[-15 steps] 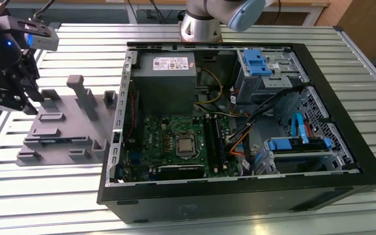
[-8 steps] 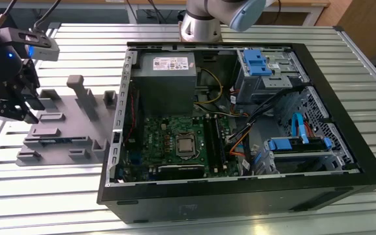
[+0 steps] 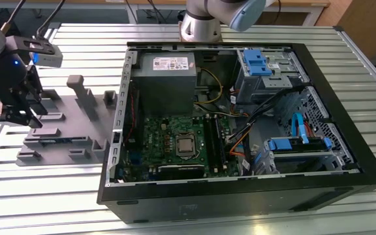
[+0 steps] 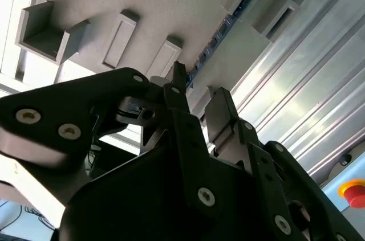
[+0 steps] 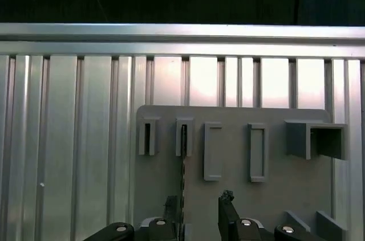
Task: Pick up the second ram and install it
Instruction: 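Pick up the second ram and move it above second insertion slot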
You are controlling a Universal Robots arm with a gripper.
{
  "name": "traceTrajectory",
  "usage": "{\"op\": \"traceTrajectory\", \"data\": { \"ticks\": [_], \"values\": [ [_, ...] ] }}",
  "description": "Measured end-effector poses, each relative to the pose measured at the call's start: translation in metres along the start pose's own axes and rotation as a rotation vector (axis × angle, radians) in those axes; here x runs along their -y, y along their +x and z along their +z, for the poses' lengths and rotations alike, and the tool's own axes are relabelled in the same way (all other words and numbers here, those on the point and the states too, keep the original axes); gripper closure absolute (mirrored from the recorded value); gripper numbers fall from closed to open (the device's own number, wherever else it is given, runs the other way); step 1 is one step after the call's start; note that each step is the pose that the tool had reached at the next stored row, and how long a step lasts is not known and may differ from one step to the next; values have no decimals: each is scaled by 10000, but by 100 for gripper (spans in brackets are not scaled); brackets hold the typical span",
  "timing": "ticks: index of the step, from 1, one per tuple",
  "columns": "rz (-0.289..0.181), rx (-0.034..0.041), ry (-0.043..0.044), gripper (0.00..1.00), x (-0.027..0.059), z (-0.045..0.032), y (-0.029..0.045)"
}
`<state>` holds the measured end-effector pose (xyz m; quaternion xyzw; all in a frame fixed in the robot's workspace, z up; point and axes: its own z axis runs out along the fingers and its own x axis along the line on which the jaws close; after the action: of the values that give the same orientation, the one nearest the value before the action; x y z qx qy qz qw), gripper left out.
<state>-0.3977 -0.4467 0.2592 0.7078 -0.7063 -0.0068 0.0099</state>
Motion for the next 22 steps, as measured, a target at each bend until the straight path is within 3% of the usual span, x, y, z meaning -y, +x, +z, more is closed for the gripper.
{"op": "traceTrajectory", "data": {
  "ticks": [15,22],
  "values": [
    [-155,-5,1,59,5,270,64],
    [87,0,106,59,6,373,67]
  ]
}}
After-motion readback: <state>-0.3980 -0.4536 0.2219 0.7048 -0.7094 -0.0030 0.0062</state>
